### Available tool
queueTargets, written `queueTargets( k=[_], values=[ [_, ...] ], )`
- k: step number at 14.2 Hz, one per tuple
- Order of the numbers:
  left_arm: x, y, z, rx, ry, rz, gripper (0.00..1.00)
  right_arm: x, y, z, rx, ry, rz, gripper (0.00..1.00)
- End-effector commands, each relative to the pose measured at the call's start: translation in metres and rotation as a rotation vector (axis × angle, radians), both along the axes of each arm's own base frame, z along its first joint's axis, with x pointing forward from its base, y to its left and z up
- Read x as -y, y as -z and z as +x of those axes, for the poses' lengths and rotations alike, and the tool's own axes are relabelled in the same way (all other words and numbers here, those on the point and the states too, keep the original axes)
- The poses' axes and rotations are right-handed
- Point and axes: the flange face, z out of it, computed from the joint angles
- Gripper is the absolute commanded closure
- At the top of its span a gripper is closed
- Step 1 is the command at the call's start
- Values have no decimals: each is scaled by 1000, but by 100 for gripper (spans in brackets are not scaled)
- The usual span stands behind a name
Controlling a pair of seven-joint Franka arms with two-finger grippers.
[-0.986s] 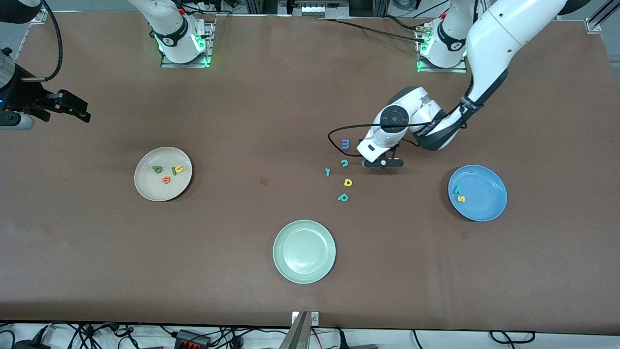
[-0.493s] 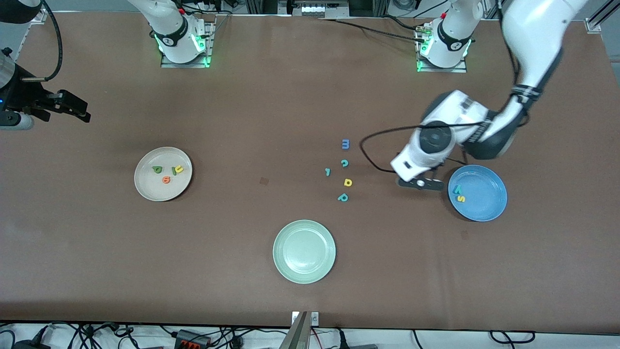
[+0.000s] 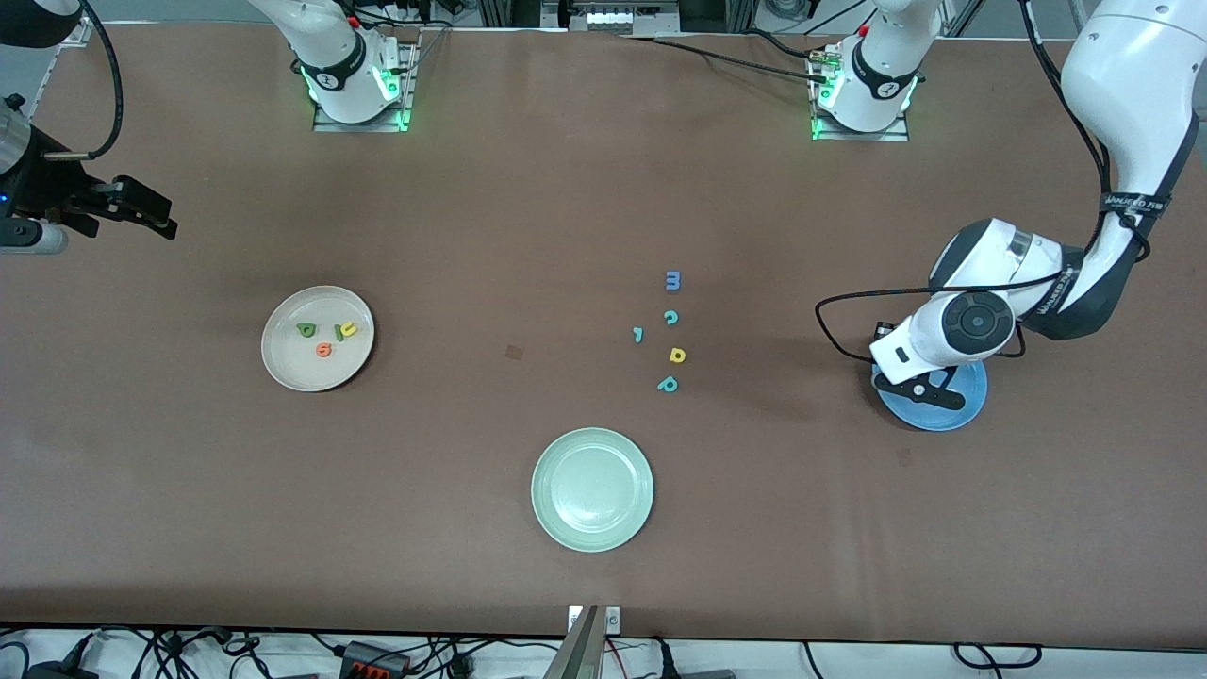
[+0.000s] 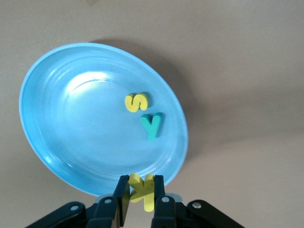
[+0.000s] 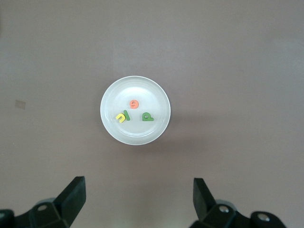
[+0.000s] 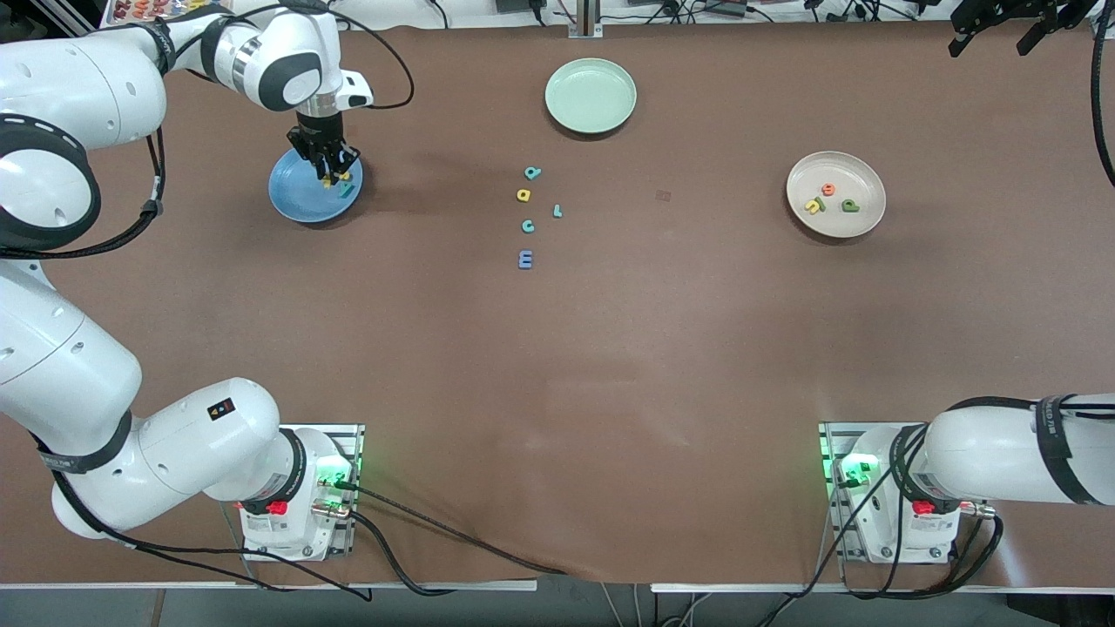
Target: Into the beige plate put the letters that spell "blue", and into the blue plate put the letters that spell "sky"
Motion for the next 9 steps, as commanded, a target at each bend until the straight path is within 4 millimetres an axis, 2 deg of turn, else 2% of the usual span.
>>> queueTargets(
  k=[1,2,4,5,7,9],
  values=[
    [-3,-16,14,18,85,-4,0,-1,0,-2,-3,-7,-11,0],
    [1,-30,20,25,124,-24,0,-1,1,-2,-4,-7,-11,0],
    [8,-71,26,15,145,-5,0,-1,0,-1,-1,-7,-11,0],
    [6,-93,28,-22,102,-15,0,-1,0,-2,-3,-7,-11,0],
    [-6,-152,44,-40,-4,-80,0,-1,0,-2,-3,-7,-11,0],
    [-19,-189,51,-35,-61,-118,0,-1,0,-2,-4,-7,-11,0]
  ],
)
